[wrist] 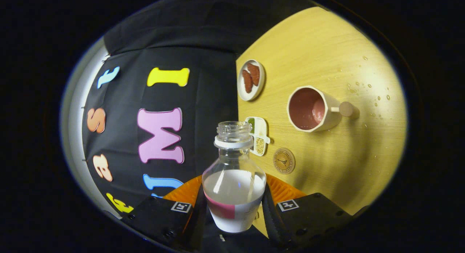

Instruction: Take the bottle from table, then pour the juice into the cup, finally place the bottle on the coaster

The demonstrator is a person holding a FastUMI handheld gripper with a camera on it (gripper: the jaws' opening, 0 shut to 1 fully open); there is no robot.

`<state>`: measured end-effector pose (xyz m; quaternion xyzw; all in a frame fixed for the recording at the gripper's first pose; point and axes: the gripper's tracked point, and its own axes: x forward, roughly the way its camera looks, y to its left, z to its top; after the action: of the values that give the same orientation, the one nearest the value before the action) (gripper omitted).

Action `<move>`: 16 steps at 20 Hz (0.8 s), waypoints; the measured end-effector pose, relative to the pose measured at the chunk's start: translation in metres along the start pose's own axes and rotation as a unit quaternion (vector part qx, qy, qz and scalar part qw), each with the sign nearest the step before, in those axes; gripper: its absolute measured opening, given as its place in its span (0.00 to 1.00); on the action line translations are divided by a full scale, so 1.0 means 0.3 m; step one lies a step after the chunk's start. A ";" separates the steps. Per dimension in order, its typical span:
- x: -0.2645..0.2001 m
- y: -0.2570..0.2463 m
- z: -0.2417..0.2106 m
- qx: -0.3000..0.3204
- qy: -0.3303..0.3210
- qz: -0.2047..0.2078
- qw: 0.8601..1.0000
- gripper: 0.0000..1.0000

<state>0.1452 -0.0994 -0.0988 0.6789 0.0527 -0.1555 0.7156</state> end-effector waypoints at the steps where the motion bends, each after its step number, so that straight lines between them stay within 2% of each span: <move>1: -0.019 -0.011 -0.020 -0.054 0.002 -0.004 0.999 0.70; 4: -0.040 -0.055 -0.077 -0.179 0.012 -0.026 0.983 0.70; 6: -0.048 -0.028 -0.099 -0.233 -0.003 -0.008 0.972 0.71; 8: -0.053 -0.032 -0.129 -0.300 -0.004 0.002 0.954 0.70; 12: -0.056 -0.027 -0.136 -0.453 -0.039 0.013 0.891 0.70; 16: -0.020 -0.004 -0.141 -0.581 -0.084 0.016 0.810 0.71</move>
<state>0.1449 -0.0566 -0.1013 0.1220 0.0617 -0.1408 0.9806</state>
